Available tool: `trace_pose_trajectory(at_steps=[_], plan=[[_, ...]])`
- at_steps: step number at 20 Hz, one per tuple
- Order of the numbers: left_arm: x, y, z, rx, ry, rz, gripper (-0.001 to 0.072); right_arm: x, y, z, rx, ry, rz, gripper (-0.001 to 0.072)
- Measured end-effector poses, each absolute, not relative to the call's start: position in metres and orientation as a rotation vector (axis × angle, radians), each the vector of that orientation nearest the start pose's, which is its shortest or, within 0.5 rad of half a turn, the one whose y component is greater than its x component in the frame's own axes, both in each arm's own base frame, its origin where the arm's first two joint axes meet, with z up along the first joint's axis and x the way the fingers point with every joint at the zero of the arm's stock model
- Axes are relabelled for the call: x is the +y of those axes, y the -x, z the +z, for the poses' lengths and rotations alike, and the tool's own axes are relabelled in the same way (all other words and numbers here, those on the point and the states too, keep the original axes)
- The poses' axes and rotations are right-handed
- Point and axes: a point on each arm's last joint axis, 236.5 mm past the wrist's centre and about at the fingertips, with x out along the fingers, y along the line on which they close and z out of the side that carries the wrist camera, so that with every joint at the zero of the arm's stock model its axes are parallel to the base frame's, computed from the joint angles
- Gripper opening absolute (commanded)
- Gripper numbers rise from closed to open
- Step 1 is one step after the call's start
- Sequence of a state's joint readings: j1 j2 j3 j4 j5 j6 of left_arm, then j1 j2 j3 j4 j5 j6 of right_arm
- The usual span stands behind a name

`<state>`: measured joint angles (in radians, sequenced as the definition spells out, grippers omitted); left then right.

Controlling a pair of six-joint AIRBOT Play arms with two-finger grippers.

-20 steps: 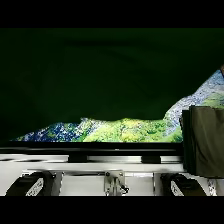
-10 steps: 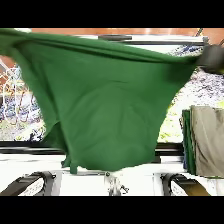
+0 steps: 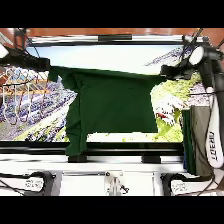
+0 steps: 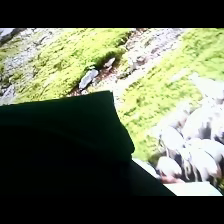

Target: Fold the shirts.

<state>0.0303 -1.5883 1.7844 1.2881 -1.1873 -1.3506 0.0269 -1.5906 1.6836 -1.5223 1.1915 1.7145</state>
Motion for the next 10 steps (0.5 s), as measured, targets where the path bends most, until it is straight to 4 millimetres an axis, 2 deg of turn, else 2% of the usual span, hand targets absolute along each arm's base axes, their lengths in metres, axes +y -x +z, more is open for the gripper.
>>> trace_pose_trajectory(at_steps=[1,2,3,4,7,8,10], plan=[[-0.048,-0.522,0.099,0.993,0.052,-0.275,0.0103,0.026,-0.506,0.055,1.113,-0.168,-0.026,0.01],[-0.049,-0.52,0.081,1.041,0.063,-0.283,0.0306,0.028,-0.508,0.044,1.131,-0.184,-0.026,0.028],[-0.049,-0.518,0.068,1.08,0.068,-0.282,0.0492,0.03,-0.509,0.037,1.146,-0.194,-0.027,0.0524],[-0.05,-0.513,0.058,1.122,0.086,-0.289,0.0515,0.032,-0.51,0.035,1.147,-0.212,-0.019,0.0564],[-0.046,-0.49,0.042,1.255,0.112,-0.294,0.0483,0.034,-0.497,0.037,1.198,-0.203,-0.006,0.0563],[-0.036,-0.48,0.038,1.306,0.108,-0.274,0.0456,0.023,-0.486,0.04,1.233,-0.161,-0.027,0.0563],[-0.023,-0.453,0.03,1.428,0.114,-0.255,0.0455,-0.005,-0.456,0.04,1.339,-0.065,-0.09,0.0563]])
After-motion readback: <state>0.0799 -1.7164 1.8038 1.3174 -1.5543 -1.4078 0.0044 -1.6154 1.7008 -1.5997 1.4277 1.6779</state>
